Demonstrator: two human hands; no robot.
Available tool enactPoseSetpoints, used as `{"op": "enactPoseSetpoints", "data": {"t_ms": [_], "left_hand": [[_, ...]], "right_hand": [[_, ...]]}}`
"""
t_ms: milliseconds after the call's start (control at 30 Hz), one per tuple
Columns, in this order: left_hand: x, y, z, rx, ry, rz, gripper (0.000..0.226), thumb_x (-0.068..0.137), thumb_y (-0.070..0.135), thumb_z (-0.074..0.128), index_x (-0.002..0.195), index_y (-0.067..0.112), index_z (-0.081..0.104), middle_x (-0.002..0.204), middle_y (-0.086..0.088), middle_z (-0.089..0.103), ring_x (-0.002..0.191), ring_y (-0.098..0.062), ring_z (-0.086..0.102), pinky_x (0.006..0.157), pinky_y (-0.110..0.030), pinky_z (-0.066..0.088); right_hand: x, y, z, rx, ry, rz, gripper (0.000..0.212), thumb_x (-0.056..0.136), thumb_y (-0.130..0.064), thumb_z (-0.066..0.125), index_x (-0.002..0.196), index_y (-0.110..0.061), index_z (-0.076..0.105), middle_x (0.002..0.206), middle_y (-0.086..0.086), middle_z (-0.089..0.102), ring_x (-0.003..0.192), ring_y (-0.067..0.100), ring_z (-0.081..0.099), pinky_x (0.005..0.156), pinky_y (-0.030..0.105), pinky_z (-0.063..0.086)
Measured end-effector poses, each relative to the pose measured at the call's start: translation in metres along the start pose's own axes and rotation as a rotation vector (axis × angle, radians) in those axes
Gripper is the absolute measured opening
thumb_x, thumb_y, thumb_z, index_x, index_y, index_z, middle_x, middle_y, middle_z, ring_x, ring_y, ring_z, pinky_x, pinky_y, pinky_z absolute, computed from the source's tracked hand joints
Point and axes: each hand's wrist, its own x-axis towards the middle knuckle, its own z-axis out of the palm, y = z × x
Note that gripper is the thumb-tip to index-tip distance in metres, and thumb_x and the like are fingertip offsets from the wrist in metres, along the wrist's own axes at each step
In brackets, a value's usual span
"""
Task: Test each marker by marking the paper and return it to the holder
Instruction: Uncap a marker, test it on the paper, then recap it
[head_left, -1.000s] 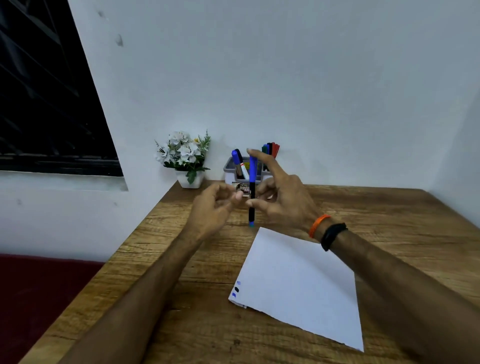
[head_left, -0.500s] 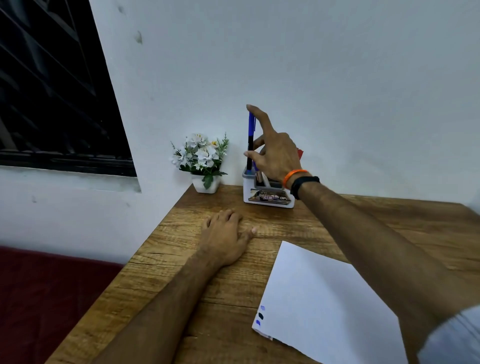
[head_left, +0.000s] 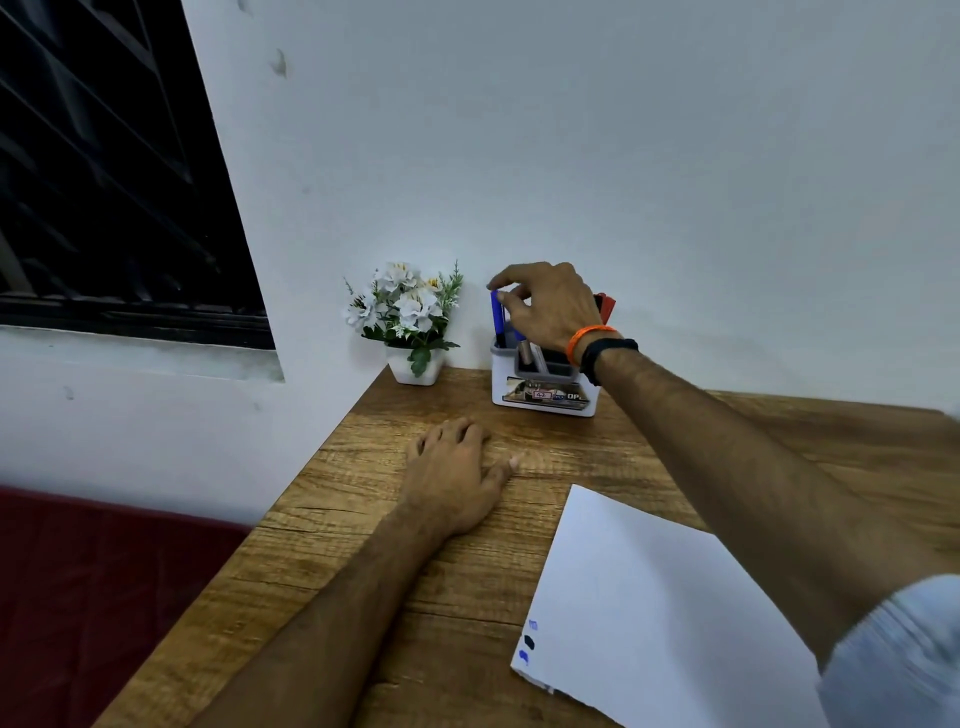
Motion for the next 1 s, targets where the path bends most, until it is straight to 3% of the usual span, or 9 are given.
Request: {"op": "enactPoseSetpoints", "data": {"t_ms": [167,300,533,733,867,1000], "left_hand": [[0.0,0.001,-0.002,0.003,-0.007,-0.002,0.061,0.094,0.062,0.034,0.14,0.023,0.041,0.153,-0.002,0.034,0.141,-0.02,0.028,0.116,-0.047,0.017],[0.0,0.0,-0.001,0.001,-0.01,-0.002,0.062,0.093,0.064,0.033,0.14,0.023,0.041,0.151,-0.001,0.036,0.14,-0.02,0.03,0.115,-0.047,0.019],[-0.001,0.0,-0.002,0.003,-0.013,-0.002,0.063,0.093,0.064,0.032,0.141,0.024,0.04,0.153,0.0,0.034,0.141,-0.019,0.029,0.115,-0.046,0.019],[-0.002,0.0,0.002,-0.015,0.015,0.007,0.061,0.093,0.063,0.033,0.139,0.025,0.043,0.152,0.0,0.036,0.141,-0.019,0.03,0.115,-0.045,0.02],[-0.002,-0.001,0.002,-0.016,0.021,0.01,0.061,0.094,0.063,0.033,0.14,0.025,0.043,0.153,0.0,0.036,0.141,-0.019,0.03,0.115,-0.046,0.02],[-0.001,-0.002,0.003,-0.011,0.011,0.009,0.061,0.093,0.064,0.032,0.14,0.026,0.042,0.152,0.0,0.036,0.141,-0.019,0.03,0.115,-0.046,0.021]], "right_hand": [[-0.008,0.003,-0.001,0.081,0.058,0.024,0.031,0.094,-0.03,0.058,0.124,-0.025,0.063,0.107,-0.003,0.074,0.112,0.023,0.062,0.097,0.037,0.044],[-0.018,0.002,-0.008,0.18,0.178,0.052,0.028,0.09,-0.028,0.064,0.117,-0.021,0.066,0.101,-0.005,0.075,0.099,0.017,0.066,0.092,0.033,0.049],[-0.051,0.016,-0.026,0.182,0.243,0.098,0.019,0.085,-0.025,0.066,0.103,-0.021,0.07,0.082,-0.018,0.066,0.087,0.009,0.066,0.083,0.031,0.055],[-0.077,0.037,-0.035,0.137,0.312,0.231,0.014,0.082,-0.021,0.068,0.095,-0.021,0.069,0.078,-0.011,0.069,0.077,0.009,0.065,0.075,0.03,0.056],[-0.083,0.045,-0.035,0.087,0.315,0.295,0.024,0.083,-0.027,0.072,0.104,-0.017,0.064,0.083,-0.008,0.068,0.08,0.011,0.063,0.072,0.024,0.047],[-0.076,0.048,-0.027,0.039,0.303,0.316,0.033,0.082,-0.039,0.074,0.106,-0.02,0.064,0.084,-0.008,0.066,0.08,0.01,0.06,0.072,0.027,0.049]]}}
